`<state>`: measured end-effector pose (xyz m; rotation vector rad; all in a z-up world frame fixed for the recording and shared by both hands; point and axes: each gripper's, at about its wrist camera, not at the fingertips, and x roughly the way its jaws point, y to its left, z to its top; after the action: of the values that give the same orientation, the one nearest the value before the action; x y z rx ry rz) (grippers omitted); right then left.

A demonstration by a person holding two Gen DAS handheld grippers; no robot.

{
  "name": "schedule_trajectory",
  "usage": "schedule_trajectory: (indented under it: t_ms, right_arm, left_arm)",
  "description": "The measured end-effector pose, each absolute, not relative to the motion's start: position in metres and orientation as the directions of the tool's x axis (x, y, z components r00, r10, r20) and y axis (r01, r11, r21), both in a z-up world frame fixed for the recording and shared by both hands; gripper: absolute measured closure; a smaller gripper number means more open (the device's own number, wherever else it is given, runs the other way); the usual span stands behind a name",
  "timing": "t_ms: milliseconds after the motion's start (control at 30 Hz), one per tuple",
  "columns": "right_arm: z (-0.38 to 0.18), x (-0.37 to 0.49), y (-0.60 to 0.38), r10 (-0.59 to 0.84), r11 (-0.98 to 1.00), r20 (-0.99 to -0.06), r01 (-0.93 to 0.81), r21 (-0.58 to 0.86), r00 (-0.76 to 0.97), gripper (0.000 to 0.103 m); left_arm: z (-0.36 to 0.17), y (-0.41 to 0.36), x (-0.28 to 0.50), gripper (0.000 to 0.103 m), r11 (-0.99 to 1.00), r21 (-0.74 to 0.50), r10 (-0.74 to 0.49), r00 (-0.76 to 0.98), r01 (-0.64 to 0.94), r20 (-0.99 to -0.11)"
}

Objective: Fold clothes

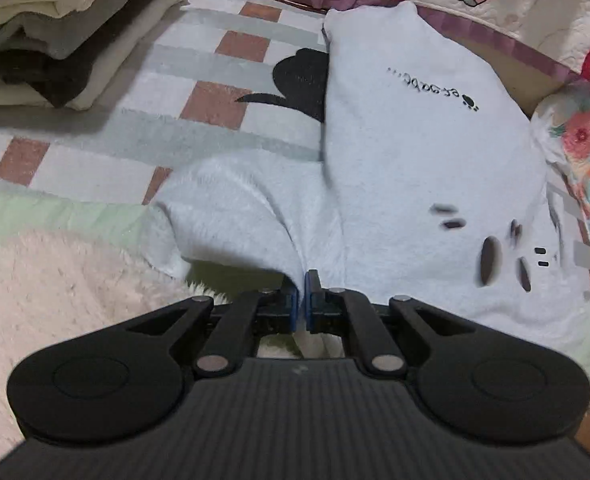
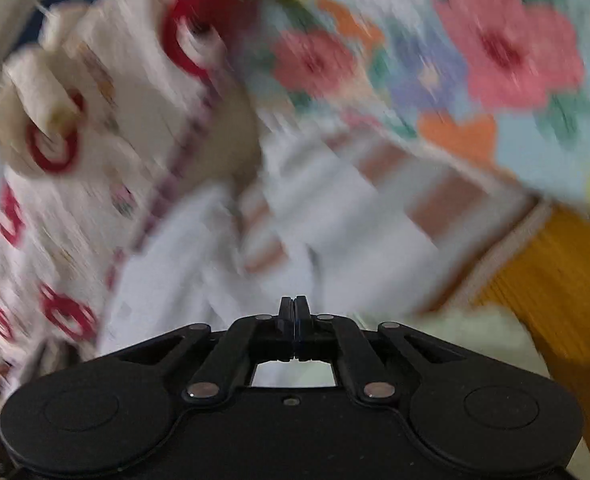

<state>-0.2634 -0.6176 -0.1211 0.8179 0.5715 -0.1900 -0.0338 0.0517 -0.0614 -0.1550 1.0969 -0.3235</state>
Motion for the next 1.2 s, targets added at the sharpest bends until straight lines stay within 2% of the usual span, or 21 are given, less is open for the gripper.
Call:
schedule_trajectory:
  t_ms: [167, 233, 267, 300, 500, 667, 767, 867, 900, 933, 967, 1000, 1033, 1067, 1100, 1200]
  right_arm:
    - [-0.125, -0.235, -0.592, 0.082, 0.796, -0.639, 0.336, 0.504, 0.765, 0.092]
    - [-0.124, -0.215, -0.591, 0.083, 0.814, -0.649, 0.325, 0.482, 0.756, 0.078]
    - [-0.124, -0.205, -0.592, 0.08, 0.823, -0.657, 0.323, 0.468, 0.75, 0.062]
    - [-0.125, -0.197, -0.592, 0.077, 0.834, -0.667, 0.319, 0.451, 0.741, 0.058]
    - [-0.144, -0.165, -0.602, 0.072, 0.831, -0.737, 0.368, 0.416, 0.672, 0.054]
    - [-0.153, -0.147, -0.616, 0.024, 0.81, -0.711, 0.403, 0.425, 0.703, 0.05]
    - [-0.155, -0.119, -0.616, 0.01, 0.853, -0.713, 0.366, 0.372, 0.701, 0.045]
    - [-0.156, -0.097, -0.604, -0.019, 0.91, -0.716, 0.309, 0.277, 0.698, 0.034]
    - [-0.156, -0.092, -0.596, -0.035, 0.931, -0.72, 0.285, 0.229, 0.693, 0.033]
    - [-0.157, -0.087, -0.585, -0.055, 0.955, -0.728, 0.249, 0.162, 0.684, 0.033]
    - [-0.157, -0.086, -0.574, -0.064, 0.974, -0.729, 0.202, 0.104, 0.681, 0.039]
    - [-0.157, -0.085, -0.566, -0.062, 0.986, -0.726, 0.155, 0.063, 0.685, 0.068]
    - [-0.155, -0.086, -0.56, -0.05, 0.991, -0.725, 0.122, 0.048, 0.687, 0.081]
    - [-0.151, -0.087, -0.558, -0.046, 0.993, -0.722, 0.112, 0.044, 0.691, 0.099]
    - [-0.146, -0.09, -0.558, -0.053, 0.993, -0.716, 0.111, 0.034, 0.696, 0.099]
    - [-0.117, -0.116, -0.572, -0.133, 0.981, -0.619, 0.192, 0.029, 0.774, 0.099]
  left_arm:
    - [-0.053, 0.032, -0.023, 0.1, 0.953, -0.195, -0.28, 0.428, 0.232, -0.859]
    - [-0.056, 0.03, -0.021, 0.1, 0.957, -0.199, -0.274, 0.421, 0.212, -0.865]
    - [-0.057, 0.029, -0.02, 0.1, 0.958, -0.202, -0.271, 0.417, 0.202, -0.868]
    - [-0.059, 0.028, -0.018, 0.1, 0.96, -0.202, -0.268, 0.417, 0.196, -0.868]
    - [-0.06, 0.03, -0.03, 0.099, 0.965, -0.188, -0.249, 0.422, 0.18, -0.872]
    - [-0.062, 0.035, -0.026, 0.099, 0.967, -0.216, -0.253, 0.425, 0.134, -0.869]
    - [-0.064, 0.032, -0.025, 0.099, 0.972, -0.202, -0.235, 0.44, 0.119, -0.867]
    - [-0.065, 0.029, -0.024, 0.099, 0.974, -0.195, -0.225, 0.445, 0.112, -0.867]
    - [-0.065, 0.028, -0.024, 0.099, 0.975, -0.194, -0.223, 0.445, 0.111, -0.867]
    - [-0.065, 0.028, -0.024, 0.099, 0.975, -0.191, -0.221, 0.445, 0.112, -0.868]
    - [-0.065, 0.027, -0.024, 0.099, 0.976, -0.187, -0.219, 0.445, 0.116, -0.868]
    - [-0.065, 0.026, -0.025, 0.099, 0.976, -0.182, -0.216, 0.447, 0.118, -0.868]
    - [-0.064, 0.026, -0.025, 0.099, 0.976, -0.18, -0.216, 0.448, 0.122, -0.868]
    - [-0.063, 0.025, -0.026, 0.099, 0.976, -0.177, -0.215, 0.45, 0.125, -0.867]
    - [-0.061, 0.025, -0.027, 0.1, 0.976, -0.178, -0.217, 0.457, 0.127, -0.863]
    - [-0.049, 0.027, -0.033, 0.1, 0.968, -0.212, -0.252, 0.486, 0.136, -0.837]
